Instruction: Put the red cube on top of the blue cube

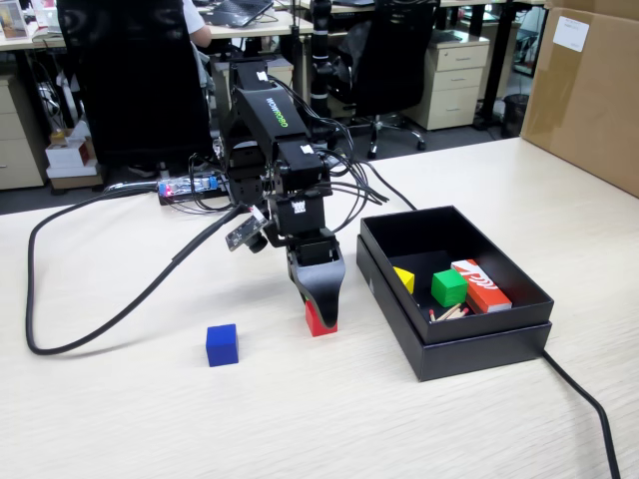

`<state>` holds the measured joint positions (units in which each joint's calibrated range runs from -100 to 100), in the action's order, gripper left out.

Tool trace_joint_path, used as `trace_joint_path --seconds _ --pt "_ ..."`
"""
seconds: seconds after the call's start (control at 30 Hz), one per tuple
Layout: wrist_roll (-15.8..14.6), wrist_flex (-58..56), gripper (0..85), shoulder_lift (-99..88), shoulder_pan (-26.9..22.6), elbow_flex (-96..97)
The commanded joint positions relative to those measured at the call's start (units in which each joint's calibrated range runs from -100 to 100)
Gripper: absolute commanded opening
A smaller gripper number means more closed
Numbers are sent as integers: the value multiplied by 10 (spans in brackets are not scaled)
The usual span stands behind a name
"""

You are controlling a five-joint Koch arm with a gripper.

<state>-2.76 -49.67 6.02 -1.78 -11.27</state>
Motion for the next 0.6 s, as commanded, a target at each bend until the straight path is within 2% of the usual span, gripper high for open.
trace_joint_path --seconds 0.0,0.57 --pt "0 0 461 -10 0 -23" --pt "1 0 422 -6 -1 -4"
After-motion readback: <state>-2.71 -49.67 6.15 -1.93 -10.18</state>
